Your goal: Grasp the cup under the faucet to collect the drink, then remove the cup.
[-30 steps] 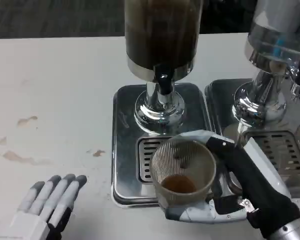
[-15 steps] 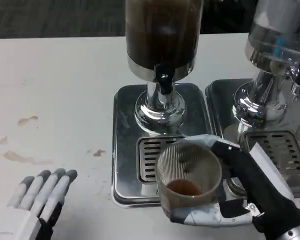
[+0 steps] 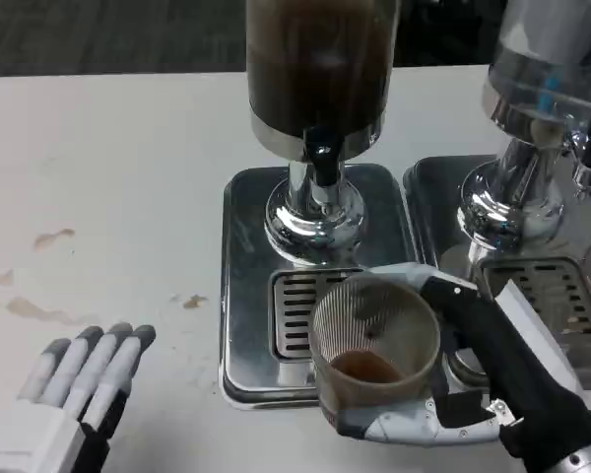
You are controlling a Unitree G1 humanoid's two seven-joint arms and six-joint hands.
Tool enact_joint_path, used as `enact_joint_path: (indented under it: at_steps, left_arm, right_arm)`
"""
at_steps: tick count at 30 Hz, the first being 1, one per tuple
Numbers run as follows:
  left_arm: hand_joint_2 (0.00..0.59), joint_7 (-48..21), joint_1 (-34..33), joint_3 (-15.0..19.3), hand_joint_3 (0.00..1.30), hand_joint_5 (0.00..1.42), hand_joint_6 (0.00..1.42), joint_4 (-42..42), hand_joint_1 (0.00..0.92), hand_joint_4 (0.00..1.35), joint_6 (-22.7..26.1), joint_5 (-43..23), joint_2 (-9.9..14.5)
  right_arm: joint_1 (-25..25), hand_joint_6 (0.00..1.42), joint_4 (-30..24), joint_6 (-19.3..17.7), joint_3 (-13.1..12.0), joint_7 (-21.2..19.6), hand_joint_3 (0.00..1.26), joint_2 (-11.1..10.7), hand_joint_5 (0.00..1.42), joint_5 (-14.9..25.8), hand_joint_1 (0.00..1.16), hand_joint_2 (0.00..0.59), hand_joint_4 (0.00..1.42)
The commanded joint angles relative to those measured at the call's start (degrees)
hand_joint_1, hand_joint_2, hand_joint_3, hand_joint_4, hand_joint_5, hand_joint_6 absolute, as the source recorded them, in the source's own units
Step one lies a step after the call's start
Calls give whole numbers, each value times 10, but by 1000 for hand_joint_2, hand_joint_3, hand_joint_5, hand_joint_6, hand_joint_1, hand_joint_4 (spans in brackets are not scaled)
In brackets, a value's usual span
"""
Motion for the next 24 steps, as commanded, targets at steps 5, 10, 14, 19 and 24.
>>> enact_joint_path:
  at_steps: [5, 10, 14, 19, 24]
  left_arm:
    - [111, -5, 6, -9, 0, 0, 0, -8, 0, 0, 6, -4, -3]
    - [111, -5, 5, -9, 0, 0, 0, -8, 0, 0, 9, -7, -2]
    - [113, -4, 5, -8, 0, 0, 0, -9, 0, 0, 11, -7, -3]
    - [114, -9, 5, -10, 0, 0, 0, -12, 0, 0, 13, -10, -4]
    - [114, -11, 7, -11, 0, 0, 0, -17, 0, 0, 16, -10, -5]
  right_arm:
    - [7, 1289, -19, -15, -4, -5, 792, 12, 940, 16, 1020, 130, 845]
    - [4, 1289, -16, -15, -6, -5, 792, 15, 940, 18, 1020, 130, 845]
    - [2, 1289, -16, -16, -6, -5, 792, 16, 940, 16, 1020, 130, 845]
    - [-9, 1289, -13, -13, -1, -3, 792, 22, 940, 10, 1020, 130, 845]
    - [-3, 1289, -14, -11, -3, -3, 792, 24, 940, 14, 1020, 130, 845]
